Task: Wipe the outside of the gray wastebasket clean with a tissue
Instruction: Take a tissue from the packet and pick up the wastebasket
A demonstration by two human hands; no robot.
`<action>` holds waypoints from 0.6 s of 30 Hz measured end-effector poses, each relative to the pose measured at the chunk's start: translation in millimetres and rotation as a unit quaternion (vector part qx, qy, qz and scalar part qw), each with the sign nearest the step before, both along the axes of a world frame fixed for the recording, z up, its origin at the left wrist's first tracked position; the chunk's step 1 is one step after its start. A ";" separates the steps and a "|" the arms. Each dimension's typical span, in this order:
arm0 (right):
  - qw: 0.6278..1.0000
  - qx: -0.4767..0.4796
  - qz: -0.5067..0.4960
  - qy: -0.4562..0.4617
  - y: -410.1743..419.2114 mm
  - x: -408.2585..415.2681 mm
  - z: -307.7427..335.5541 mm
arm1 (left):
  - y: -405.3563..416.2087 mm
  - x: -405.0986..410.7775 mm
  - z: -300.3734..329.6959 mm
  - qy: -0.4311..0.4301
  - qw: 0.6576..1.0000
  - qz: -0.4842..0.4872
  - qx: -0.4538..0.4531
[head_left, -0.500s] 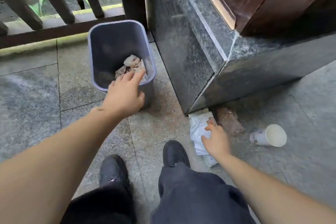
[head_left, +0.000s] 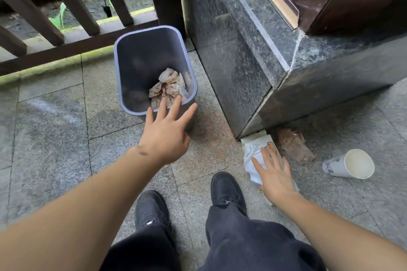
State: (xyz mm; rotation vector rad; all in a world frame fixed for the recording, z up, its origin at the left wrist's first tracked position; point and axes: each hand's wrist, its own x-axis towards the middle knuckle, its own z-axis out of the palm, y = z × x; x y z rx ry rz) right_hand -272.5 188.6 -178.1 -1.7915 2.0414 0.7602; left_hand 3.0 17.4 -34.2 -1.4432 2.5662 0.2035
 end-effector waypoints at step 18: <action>0.829 -0.260 -0.351 -0.350 -2.6 9.8 39.3 | -0.6 -4.7 -13.2 -0.055 0.998 0.004 0.020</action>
